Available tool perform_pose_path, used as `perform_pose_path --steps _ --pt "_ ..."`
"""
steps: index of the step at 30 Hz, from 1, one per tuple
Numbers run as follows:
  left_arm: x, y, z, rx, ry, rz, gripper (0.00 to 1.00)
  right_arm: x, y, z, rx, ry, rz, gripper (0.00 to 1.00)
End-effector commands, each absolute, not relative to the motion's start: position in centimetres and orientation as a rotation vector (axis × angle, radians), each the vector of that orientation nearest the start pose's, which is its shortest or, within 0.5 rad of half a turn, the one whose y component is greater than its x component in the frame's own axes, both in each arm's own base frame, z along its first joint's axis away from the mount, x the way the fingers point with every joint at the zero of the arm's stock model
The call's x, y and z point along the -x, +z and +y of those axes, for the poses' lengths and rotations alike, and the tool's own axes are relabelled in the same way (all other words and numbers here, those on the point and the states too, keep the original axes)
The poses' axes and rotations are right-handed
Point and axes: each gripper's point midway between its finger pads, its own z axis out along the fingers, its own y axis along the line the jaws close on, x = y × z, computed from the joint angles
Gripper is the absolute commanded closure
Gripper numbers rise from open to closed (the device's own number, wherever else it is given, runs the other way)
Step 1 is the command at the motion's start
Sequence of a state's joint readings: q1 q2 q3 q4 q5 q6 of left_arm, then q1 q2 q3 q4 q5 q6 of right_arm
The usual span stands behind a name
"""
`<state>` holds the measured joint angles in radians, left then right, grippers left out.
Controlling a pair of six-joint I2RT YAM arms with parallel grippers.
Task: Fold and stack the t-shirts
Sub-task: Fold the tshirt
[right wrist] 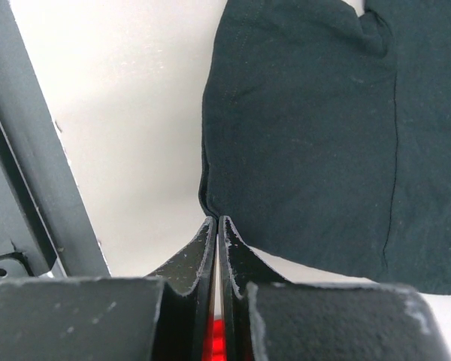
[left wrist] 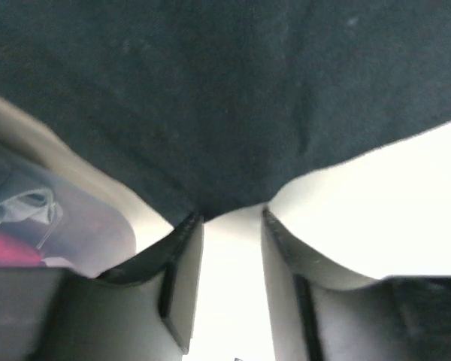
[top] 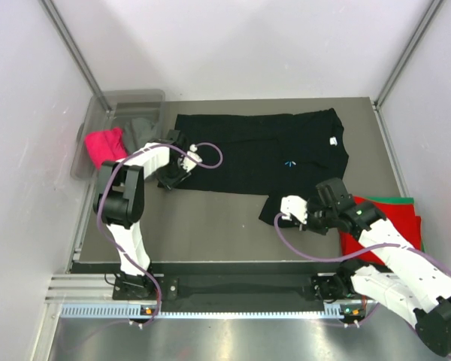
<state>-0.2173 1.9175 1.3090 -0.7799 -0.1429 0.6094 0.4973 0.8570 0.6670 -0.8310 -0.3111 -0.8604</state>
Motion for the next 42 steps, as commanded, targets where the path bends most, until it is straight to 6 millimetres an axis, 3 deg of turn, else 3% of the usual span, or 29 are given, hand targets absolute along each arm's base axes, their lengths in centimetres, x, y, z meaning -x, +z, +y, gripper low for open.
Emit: perform_pose_path --steps 1,3,8,17,23,28,35,38,39,42 --pt "-36.9 1.7 -2.7 -1.197 0.280 2.725 0.62 -17.5 10.2 12.3 1.637 0.249 1.879 1.00" --pt "-37.0 1.2 -2.9 -1.200 0.267 2.733 0.67 -17.7 10.3 12.0 1.618 0.229 1.886 1.00" --pt "-37.1 1.0 -3.0 -1.208 0.262 2.732 1.00 -18.6 11.1 10.8 1.533 0.157 1.906 1.00" --pt "-40.1 6.1 -2.9 -1.124 0.359 2.548 1.00 -22.0 14.6 8.5 1.270 0.001 1.933 1.00" --pt "-41.0 10.0 -3.4 -1.086 0.356 2.463 1.00 -23.9 17.7 7.7 1.142 -0.057 1.923 1.00" --pt "-40.9 11.9 -3.6 -1.085 0.354 2.428 1.00 -25.5 20.2 7.1 1.057 -0.108 1.901 1.00" --pt "-42.2 12.9 -3.7 -1.084 0.382 2.398 1.00 -28.5 24.7 5.0 0.916 -0.219 1.848 1.00" --pt "-41.6 12.0 -3.6 -1.138 0.373 2.424 1.00 -29.7 25.5 4.6 0.898 -0.208 1.840 1.00" --pt "-41.2 11.5 -3.6 -1.165 0.362 2.437 0.86 -29.9 25.3 4.4 0.893 -0.198 1.853 1.00" --pt "-39.2 8.9 -3.3 -1.271 0.338 2.480 0.74 -30.0 25.4 4.2 0.888 -0.185 1.852 1.00"
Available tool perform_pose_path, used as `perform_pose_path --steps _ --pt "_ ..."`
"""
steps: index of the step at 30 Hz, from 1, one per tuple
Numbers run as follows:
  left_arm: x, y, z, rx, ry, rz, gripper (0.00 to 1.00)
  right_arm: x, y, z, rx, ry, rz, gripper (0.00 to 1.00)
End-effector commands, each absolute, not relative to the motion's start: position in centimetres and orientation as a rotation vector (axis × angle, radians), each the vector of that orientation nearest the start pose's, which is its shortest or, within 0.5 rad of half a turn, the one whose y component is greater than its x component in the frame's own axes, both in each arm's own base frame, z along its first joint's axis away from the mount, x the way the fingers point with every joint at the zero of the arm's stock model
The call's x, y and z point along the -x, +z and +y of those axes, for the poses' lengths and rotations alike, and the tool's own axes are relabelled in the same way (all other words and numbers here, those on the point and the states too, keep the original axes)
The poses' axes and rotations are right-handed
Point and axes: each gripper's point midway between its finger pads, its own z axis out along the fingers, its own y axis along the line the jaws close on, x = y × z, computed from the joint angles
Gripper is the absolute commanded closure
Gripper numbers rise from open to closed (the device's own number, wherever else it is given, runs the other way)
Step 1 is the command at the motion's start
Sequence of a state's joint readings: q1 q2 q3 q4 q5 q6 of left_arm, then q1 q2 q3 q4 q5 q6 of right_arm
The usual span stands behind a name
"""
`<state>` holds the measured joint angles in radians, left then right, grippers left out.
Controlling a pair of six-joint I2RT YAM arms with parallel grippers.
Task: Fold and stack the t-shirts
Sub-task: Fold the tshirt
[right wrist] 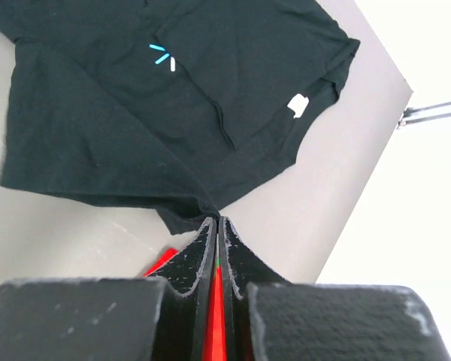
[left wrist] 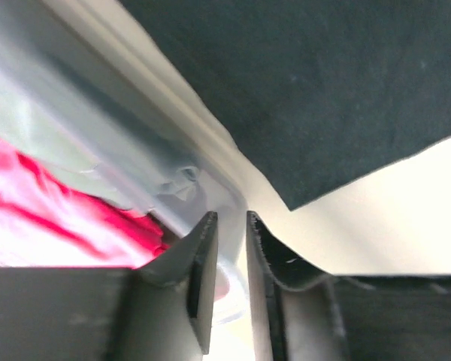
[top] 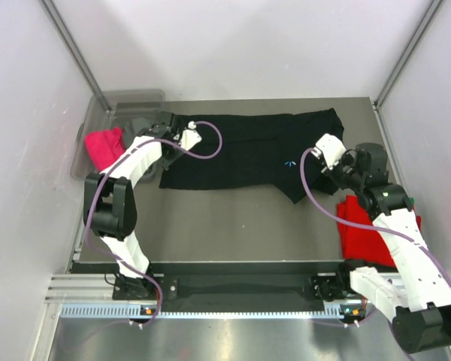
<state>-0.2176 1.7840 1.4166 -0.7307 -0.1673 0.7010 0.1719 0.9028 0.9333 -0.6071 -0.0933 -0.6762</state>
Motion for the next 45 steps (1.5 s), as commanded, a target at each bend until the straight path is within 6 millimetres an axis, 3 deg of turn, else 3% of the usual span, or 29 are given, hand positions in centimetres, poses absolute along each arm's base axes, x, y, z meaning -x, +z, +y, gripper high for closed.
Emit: perform_pose_path --steps 1,7,12,22,25,28,33,45 --pt "-39.2 8.6 -3.1 -1.283 0.354 2.468 0.72 -30.0 25.2 4.2 0.891 -0.183 1.854 1.00" --pt "-37.7 5.2 -3.9 -1.330 0.229 2.549 0.67 -29.8 24.7 4.4 0.883 -0.153 1.866 1.00" --pt "-38.2 4.2 -4.0 -1.339 0.225 2.560 0.65 -29.7 24.3 4.4 0.882 -0.146 1.873 1.00" --pt "-37.4 1.8 -3.2 -1.377 0.248 2.632 0.68 -29.7 23.5 4.5 0.881 -0.133 1.886 1.00" --pt "-36.9 1.0 -2.7 -1.405 0.273 2.657 0.77 -29.6 23.2 4.5 0.881 -0.130 1.892 1.00" --pt "-36.6 0.7 -2.6 -1.422 0.272 2.662 0.96 -29.7 23.2 4.4 0.873 -0.135 1.891 1.00" --pt "-37.3 1.9 -3.1 -1.401 0.262 2.635 1.00 -29.7 23.6 4.2 0.855 -0.147 1.886 1.00" --pt "-42.4 9.4 -3.4 -1.322 0.399 2.432 1.00 -32.4 26.5 2.0 0.711 -0.208 1.873 1.00"
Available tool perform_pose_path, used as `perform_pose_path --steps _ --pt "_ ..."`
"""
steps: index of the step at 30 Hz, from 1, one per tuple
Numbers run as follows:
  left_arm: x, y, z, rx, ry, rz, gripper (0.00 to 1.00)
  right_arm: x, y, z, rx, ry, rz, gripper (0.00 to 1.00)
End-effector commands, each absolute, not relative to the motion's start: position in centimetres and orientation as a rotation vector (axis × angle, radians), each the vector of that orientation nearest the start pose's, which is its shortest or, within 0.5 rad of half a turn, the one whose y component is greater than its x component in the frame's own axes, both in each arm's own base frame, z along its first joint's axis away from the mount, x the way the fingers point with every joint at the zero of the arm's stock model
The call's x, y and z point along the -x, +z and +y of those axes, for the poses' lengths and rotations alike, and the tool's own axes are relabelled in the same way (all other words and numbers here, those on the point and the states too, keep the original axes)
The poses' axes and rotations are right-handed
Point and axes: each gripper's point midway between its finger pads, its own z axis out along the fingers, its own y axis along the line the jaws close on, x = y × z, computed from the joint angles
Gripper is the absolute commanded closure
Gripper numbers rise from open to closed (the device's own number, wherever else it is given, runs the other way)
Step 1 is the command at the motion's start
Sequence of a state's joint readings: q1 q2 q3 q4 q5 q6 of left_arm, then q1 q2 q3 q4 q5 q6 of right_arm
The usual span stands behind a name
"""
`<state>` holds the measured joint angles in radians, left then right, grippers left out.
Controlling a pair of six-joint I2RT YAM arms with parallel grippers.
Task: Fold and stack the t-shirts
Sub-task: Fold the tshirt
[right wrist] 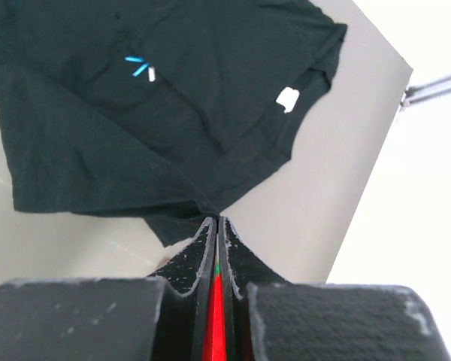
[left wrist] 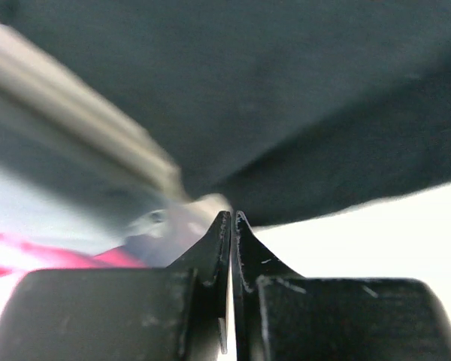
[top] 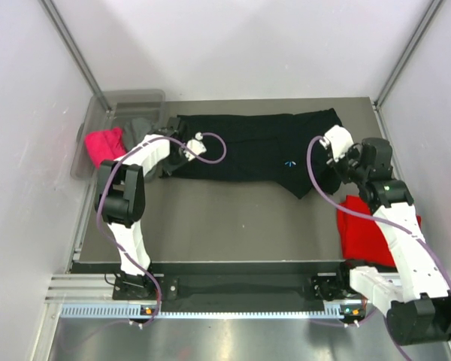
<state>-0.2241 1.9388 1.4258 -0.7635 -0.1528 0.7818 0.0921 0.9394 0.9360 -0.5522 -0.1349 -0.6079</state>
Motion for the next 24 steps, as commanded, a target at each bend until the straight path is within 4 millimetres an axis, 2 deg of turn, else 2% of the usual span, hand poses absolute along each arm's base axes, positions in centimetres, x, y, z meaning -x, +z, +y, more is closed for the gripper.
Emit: perform_pose_path --steps 1,7,8,9,10,11,13,16,17,18,20,21,24 --pt "-42.9 10.1 -3.5 -1.315 0.404 2.415 1.00 -32.8 27.4 1.7 0.692 -0.219 1.861 1.00" --pt "-44.9 11.1 -3.8 -1.319 0.437 2.379 1.00 -36.3 28.5 0.1 0.633 -0.259 1.859 1.00" --pt "-45.2 10.7 -3.8 -1.333 0.443 2.379 1.00 -37.2 27.7 0.1 0.635 -0.252 1.883 1.00" --pt "-45.6 11.2 -3.8 -1.334 0.456 2.372 1.00 -37.9 28.2 0.1 0.629 -0.249 1.876 1.00" --pt "-45.8 11.2 -3.9 -1.340 0.465 2.374 1.00 -38.5 28.2 -1.1 0.594 -0.255 1.888 1.00" --pt "-45.9 11.0 -3.9 -1.345 0.464 2.385 1.00 -39.2 27.5 -1.1 0.594 -0.245 1.908 1.00" --pt "-44.8 11.1 -4.2 -1.363 0.417 2.423 0.99 -40.0 27.9 -1.0 0.584 -0.232 1.899 1.00" --pt "-41.1 9.6 -5.5 -1.446 0.230 2.475 0.81 -40.6 27.5 -0.5 0.581 -0.188 1.904 1.00" --pt "-40.1 10.0 -6.1 -1.470 0.179 2.448 0.76 -40.6 27.6 -0.4 0.577 -0.181 1.900 1.00" --pt "-37.9 8.2 -5.9 -1.517 0.136 2.482 0.75 -40.5 27.6 -0.2 0.576 -0.173 1.898 1.00" --pt "-36.7 7.7 -5.9 -1.535 0.121 2.468 0.74 -40.3 27.6 0.1 0.577 -0.154 1.891 1.00" --pt "-35.4 6.5 -5.6 -1.555 0.100 2.499 0.73 -40.2 27.5 0.1 0.578 -0.149 1.892 1.00" --pt "-34.3 5.1 -5.3 -1.562 0.089 2.523 0.71 -39.7 27.7 0.2 0.579 -0.145 1.888 1.00"
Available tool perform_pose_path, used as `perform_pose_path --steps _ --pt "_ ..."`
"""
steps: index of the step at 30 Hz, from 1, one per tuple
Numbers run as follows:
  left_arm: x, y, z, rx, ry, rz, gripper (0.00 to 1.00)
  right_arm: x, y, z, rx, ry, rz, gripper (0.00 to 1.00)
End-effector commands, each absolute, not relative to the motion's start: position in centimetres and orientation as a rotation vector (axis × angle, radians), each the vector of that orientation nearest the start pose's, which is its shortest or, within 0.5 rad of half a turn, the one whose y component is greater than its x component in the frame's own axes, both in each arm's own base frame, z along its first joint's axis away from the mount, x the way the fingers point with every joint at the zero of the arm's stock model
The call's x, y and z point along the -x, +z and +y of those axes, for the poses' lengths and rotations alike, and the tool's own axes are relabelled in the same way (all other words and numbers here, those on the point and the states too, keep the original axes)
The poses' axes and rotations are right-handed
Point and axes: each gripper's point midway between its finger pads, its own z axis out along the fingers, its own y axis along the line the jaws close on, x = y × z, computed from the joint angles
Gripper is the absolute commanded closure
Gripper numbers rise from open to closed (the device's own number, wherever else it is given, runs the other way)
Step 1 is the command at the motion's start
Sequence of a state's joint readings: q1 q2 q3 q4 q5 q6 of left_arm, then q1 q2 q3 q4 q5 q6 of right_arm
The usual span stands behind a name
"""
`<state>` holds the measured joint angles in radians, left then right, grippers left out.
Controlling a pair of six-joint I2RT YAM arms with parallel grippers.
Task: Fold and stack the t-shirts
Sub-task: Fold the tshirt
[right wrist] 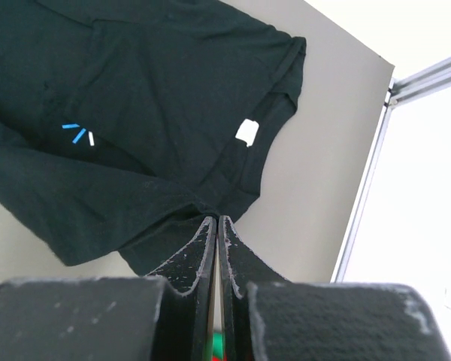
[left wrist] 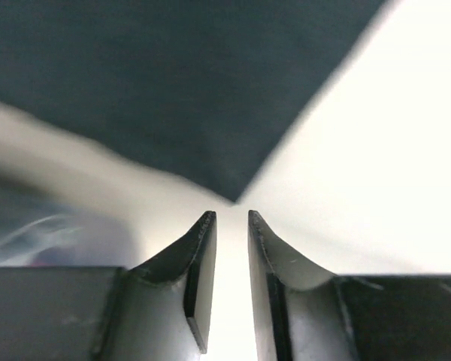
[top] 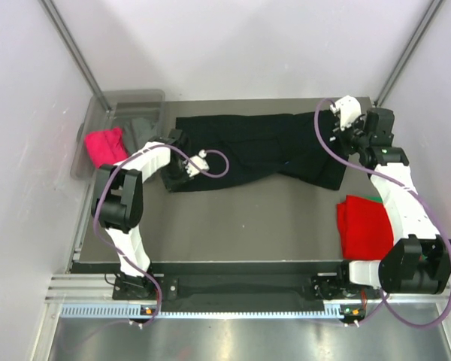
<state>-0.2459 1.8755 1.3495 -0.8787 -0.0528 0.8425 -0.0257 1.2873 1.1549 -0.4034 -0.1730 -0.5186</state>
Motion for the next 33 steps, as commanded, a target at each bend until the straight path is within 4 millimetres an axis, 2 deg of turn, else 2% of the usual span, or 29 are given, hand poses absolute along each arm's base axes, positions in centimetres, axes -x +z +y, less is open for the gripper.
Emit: perform_pose_path --steps 1,2,3,5,10,16,18,20,21,24,29,31,33 --pt "-34.1 4.8 -5.9 -1.558 0.040 2.517 0.70 -39.6 27.6 0.3 0.579 -0.143 1.892 1.00" --pt "-34.2 4.7 -6.0 -1.554 0.034 2.514 0.68 -39.5 27.5 0.3 0.581 -0.144 1.895 1.00" --pt "-34.3 4.6 -6.2 -1.550 0.027 2.514 0.61 -39.4 27.4 0.3 0.582 -0.141 1.897 1.00" --pt "-34.3 4.4 -6.6 -1.548 0.008 2.518 0.59 -39.1 27.3 0.3 0.585 -0.144 1.900 1.00" --pt "-35.1 4.2 -7.0 -1.536 0.026 2.502 0.57 -38.5 27.0 0.4 0.590 -0.132 1.903 1.00" --pt "-35.6 2.7 -6.6 -1.529 0.063 2.521 0.58 -38.2 26.1 0.6 0.604 -0.123 1.916 1.00" --pt "-35.5 2.0 -6.4 -1.535 0.066 2.533 0.61 -38.1 25.9 0.5 0.604 -0.123 1.923 1.00" --pt "-35.4 1.2 -5.7 -1.555 0.113 2.562 0.70 -38.0 26.0 0.5 0.602 -0.128 1.918 1.00" --pt "-35.4 1.0 -5.6 -1.560 0.123 2.572 0.81 -37.9 25.9 0.5 0.598 -0.123 1.922 1.00" --pt "-35.1 0.9 -5.5 -1.579 0.112 2.574 1.00 -37.3 26.2 0.7 0.588 -0.114 1.913 1.00" --pt "-35.3 2.9 -5.4 -1.577 0.142 2.528 1.00 -35.5 27.1 0.8 0.569 -0.108 1.901 1.00" --pt "-35.8 4.2 -4.8 -1.581 0.205 2.499 1.00 -34.4 27.9 1.0 0.567 -0.107 1.885 1.00" --pt "-36.2 5.2 -4.5 -1.586 0.245 2.478 1.00 -33.5 27.8 1.0 0.559 -0.096 1.894 1.00"
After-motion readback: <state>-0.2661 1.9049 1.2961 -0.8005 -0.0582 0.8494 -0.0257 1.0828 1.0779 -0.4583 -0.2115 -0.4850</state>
